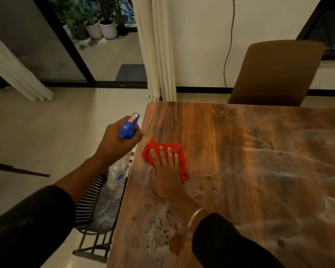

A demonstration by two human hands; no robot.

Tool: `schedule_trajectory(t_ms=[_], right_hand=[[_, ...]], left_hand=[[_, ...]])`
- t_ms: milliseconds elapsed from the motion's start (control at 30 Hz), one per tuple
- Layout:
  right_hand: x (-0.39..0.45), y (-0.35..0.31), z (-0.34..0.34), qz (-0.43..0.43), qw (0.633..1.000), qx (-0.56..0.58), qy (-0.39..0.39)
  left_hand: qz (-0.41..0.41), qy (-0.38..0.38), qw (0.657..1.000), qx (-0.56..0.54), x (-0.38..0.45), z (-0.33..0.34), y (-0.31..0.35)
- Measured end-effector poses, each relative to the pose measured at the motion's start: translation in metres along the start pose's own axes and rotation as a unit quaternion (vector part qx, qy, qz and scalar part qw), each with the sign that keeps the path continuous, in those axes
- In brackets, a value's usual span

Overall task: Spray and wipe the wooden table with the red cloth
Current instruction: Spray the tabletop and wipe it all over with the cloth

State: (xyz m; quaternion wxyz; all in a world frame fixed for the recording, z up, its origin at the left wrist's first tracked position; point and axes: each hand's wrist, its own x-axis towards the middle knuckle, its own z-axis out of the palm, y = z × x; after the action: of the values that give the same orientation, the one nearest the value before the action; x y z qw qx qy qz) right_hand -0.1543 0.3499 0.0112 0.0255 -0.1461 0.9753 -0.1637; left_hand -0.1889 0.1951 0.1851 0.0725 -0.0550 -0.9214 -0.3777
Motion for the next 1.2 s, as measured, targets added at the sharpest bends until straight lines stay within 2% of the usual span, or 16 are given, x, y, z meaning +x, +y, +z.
schedule_trajectory(t_ms=[67, 167, 233, 267, 300, 367, 433, 467, 533, 667, 767, 867, 967, 1067, 1100, 1200], right_hand=[[-0.001, 0.023, -0.005, 0.008, 1.0, -0.016, 0.02], [-0.009, 0.089, -0.022, 0.099, 0.99, -0.06, 0.076], [-0.009, 0.092, -0.025, 0.168, 0.98, -0.046, 0.091], [-0.007, 0.075, -0.018, 0.177, 0.979, -0.039, 0.092], [-0.007, 0.047, -0.008, 0.15, 0.984, -0.038, 0.086], [-0.01, -0.01, 0.018, 0.024, 0.998, -0.021, 0.051], [-0.007, -0.036, 0.032, -0.1, 0.995, -0.021, -0.007], [0.007, -0.038, 0.033, -0.131, 0.991, -0.029, -0.028], [0.053, -0.031, 0.03, -0.119, 0.992, -0.035, -0.036], [0.175, -0.019, 0.008, 0.005, 1.0, -0.016, -0.026], [0.206, -0.025, 0.003, 0.029, 0.999, -0.02, -0.033], [0.156, -0.048, 0.015, 0.018, 0.999, -0.028, -0.012], [0.051, -0.068, 0.036, -0.037, 0.999, -0.009, -0.02], [-0.027, -0.051, 0.035, -0.06, 0.996, -0.055, -0.035], [-0.034, -0.033, 0.024, -0.04, 0.996, -0.073, -0.037], [-0.043, 0.049, -0.025, 0.106, 0.986, -0.125, 0.003]], left_hand=[[-0.008, -0.003, 1.0, 0.014, -0.005, -0.012, -0.02], [-0.036, -0.02, 0.999, -0.012, -0.013, -0.026, -0.052], [-0.05, -0.027, 0.998, -0.031, -0.014, -0.03, -0.07], [-0.053, -0.029, 0.997, -0.042, -0.014, -0.03, -0.076], [-0.056, -0.031, 0.996, -0.054, -0.015, -0.031, -0.084], [-0.06, -0.035, 0.995, -0.072, -0.017, -0.031, -0.098], [-0.07, -0.025, 0.994, -0.084, -0.019, -0.03, -0.109], [-0.074, -0.015, 0.993, -0.09, -0.019, -0.029, -0.115], [-0.081, 0.008, 0.992, -0.1, -0.018, -0.029, -0.125], [-0.081, 0.035, 0.99, -0.108, -0.022, -0.024, -0.138], [-0.079, 0.048, 0.992, -0.09, -0.023, -0.019, -0.143], [-0.069, 0.053, 0.991, -0.106, -0.013, -0.022, -0.138], [-0.032, 0.055, 0.993, -0.103, 0.004, -0.027, -0.125], [-0.004, 0.05, 0.993, -0.108, 0.021, -0.027, -0.104], [0.004, 0.052, 0.993, -0.11, 0.026, -0.028, -0.097], [0.037, 0.043, 0.991, -0.118, 0.042, -0.026, -0.07]])
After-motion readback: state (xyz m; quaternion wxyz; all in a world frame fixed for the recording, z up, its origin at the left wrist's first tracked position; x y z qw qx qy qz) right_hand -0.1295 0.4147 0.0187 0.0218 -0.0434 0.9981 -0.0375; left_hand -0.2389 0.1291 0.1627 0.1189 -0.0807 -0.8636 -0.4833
